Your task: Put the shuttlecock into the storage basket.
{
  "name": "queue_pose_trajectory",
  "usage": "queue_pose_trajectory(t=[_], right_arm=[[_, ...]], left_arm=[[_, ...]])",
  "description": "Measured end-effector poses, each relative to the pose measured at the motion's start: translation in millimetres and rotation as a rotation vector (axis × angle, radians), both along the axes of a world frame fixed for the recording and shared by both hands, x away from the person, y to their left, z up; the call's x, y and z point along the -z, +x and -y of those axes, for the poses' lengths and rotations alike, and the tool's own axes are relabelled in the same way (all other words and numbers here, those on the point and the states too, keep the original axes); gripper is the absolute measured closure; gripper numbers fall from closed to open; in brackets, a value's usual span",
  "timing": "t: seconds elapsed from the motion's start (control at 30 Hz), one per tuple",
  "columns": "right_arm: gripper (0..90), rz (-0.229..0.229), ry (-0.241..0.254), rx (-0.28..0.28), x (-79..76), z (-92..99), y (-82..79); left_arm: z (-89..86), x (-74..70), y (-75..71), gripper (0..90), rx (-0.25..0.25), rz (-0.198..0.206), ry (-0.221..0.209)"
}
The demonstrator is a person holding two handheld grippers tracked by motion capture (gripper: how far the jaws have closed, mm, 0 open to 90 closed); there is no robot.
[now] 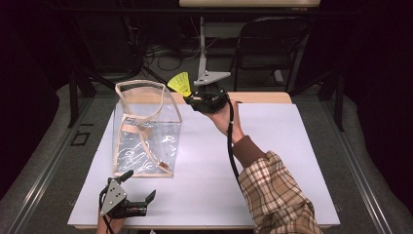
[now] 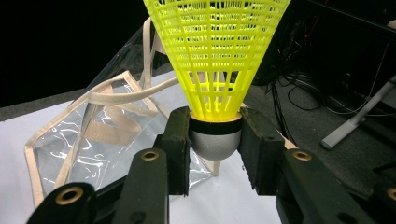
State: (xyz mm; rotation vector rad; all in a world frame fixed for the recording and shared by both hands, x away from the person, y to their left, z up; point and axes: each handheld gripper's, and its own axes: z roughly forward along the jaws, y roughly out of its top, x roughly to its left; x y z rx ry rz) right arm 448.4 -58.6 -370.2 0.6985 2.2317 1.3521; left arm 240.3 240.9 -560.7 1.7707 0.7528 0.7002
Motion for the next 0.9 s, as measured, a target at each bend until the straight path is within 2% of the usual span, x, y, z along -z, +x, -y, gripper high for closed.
queue_pose_trajectory(t=[0.67,0.9], right_arm=[[64.9,-0.004,0.005,-0.033,-8.7,-22.7,7.5],[64.9,-0.003,-0.008,-0.037,-14.0,-28.4,10.3]], left_arm=[[-0.5,-0.2,0.1,0.0,0.000,0.001,-0.004],[-0.9,-0.5,0.1,0.0,0.002,0.003,-0.004]])
